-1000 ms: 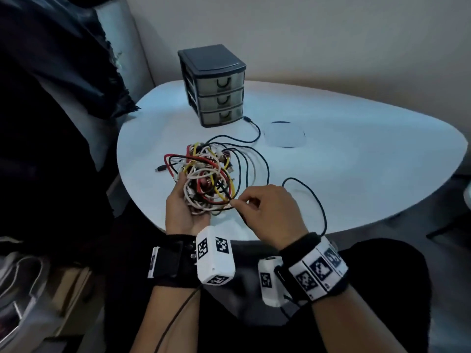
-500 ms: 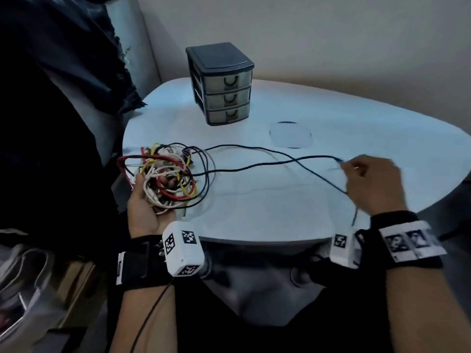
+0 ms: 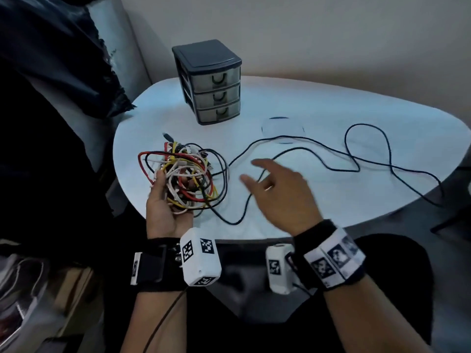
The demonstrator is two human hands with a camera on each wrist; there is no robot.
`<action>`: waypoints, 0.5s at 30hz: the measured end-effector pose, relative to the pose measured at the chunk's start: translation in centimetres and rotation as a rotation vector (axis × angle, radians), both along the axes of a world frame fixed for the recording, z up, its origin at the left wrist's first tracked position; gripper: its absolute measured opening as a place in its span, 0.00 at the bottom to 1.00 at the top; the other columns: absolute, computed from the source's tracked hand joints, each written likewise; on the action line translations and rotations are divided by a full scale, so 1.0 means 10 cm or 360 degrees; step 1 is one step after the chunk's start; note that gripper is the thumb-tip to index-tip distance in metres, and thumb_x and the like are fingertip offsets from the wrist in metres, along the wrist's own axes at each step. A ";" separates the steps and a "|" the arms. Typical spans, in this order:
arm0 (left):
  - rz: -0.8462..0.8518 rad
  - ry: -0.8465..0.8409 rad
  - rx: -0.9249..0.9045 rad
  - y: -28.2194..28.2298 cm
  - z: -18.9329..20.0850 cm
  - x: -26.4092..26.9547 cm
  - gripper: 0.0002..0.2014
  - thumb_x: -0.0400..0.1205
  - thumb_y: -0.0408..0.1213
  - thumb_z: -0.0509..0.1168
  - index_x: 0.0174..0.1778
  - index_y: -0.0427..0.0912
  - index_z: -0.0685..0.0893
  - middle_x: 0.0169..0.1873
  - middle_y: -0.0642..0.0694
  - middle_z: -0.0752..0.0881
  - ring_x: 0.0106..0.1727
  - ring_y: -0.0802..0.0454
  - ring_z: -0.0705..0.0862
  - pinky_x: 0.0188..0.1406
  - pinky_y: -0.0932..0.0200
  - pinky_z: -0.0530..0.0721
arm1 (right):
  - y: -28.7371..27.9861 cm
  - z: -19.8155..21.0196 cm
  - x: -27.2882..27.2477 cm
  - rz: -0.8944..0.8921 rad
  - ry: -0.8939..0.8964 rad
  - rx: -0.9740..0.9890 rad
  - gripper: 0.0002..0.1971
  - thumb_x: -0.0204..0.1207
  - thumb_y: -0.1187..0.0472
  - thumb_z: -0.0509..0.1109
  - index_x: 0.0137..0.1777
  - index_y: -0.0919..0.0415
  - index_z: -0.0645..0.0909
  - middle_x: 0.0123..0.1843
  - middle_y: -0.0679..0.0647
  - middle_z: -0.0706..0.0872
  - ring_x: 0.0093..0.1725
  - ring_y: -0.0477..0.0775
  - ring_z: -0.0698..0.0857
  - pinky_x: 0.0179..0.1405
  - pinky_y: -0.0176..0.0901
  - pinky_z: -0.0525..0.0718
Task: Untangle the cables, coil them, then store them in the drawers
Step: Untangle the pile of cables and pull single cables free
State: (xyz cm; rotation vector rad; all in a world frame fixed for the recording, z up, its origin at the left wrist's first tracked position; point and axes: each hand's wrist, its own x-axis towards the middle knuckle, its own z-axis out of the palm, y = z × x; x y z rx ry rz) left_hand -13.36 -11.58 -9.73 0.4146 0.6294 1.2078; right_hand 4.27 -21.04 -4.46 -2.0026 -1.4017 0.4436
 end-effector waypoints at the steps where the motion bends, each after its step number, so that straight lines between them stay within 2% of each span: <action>1: -0.0006 -0.0005 0.0006 -0.02 0.00 0.02 0.21 0.89 0.48 0.54 0.53 0.44 0.93 0.52 0.42 0.92 0.54 0.46 0.91 0.47 0.50 0.90 | 0.02 -0.02 -0.10 0.0089 -0.0013 -0.0120 0.30 0.74 0.27 0.62 0.71 0.39 0.76 0.39 0.40 0.87 0.50 0.48 0.87 0.57 0.47 0.84; 3: -0.0026 0.0021 0.0018 -0.04 0.02 0.05 0.20 0.89 0.48 0.54 0.60 0.42 0.89 0.53 0.41 0.91 0.55 0.46 0.91 0.46 0.51 0.90 | 0.04 -0.09 -0.24 0.0186 -0.0092 -0.0246 0.35 0.68 0.20 0.58 0.67 0.39 0.79 0.43 0.42 0.88 0.49 0.48 0.87 0.51 0.46 0.84; 5: -0.0027 0.0074 -0.0001 -0.03 0.01 0.06 0.23 0.88 0.50 0.55 0.71 0.39 0.81 0.59 0.39 0.89 0.59 0.44 0.89 0.49 0.49 0.90 | 0.04 -0.11 -0.33 0.0172 -0.0120 -0.0196 0.33 0.65 0.18 0.59 0.49 0.46 0.85 0.32 0.43 0.83 0.39 0.46 0.84 0.37 0.42 0.79; 7: -0.0066 0.0110 -0.0029 -0.04 0.00 0.07 0.27 0.87 0.52 0.57 0.77 0.37 0.76 0.68 0.34 0.83 0.67 0.39 0.84 0.61 0.43 0.87 | 0.03 -0.10 -0.41 0.0183 -0.0040 -0.0107 0.33 0.66 0.20 0.61 0.35 0.52 0.85 0.21 0.44 0.74 0.27 0.43 0.77 0.30 0.41 0.70; 9: -0.0082 0.0152 -0.0050 -0.05 -0.01 0.11 0.29 0.87 0.52 0.58 0.78 0.36 0.74 0.72 0.32 0.79 0.72 0.36 0.80 0.69 0.39 0.81 | 0.04 -0.11 -0.47 0.0252 0.0089 -0.0038 0.28 0.72 0.29 0.67 0.31 0.54 0.83 0.18 0.45 0.70 0.23 0.45 0.70 0.29 0.41 0.67; 12: -0.0021 0.0130 -0.0042 -0.02 0.00 0.10 0.22 0.88 0.49 0.56 0.68 0.38 0.84 0.59 0.38 0.88 0.61 0.42 0.87 0.57 0.46 0.88 | 0.08 -0.14 -0.40 0.0366 0.0109 -0.0005 0.21 0.79 0.43 0.70 0.27 0.51 0.78 0.19 0.46 0.70 0.23 0.47 0.69 0.29 0.43 0.69; 15: 0.0043 0.0008 -0.0013 0.05 0.05 -0.05 0.22 0.88 0.48 0.55 0.49 0.44 0.94 0.53 0.41 0.92 0.56 0.44 0.91 0.52 0.46 0.90 | 0.01 -0.13 -0.10 0.0342 0.0101 -0.0008 0.18 0.81 0.47 0.69 0.32 0.53 0.82 0.19 0.44 0.75 0.24 0.47 0.75 0.31 0.44 0.75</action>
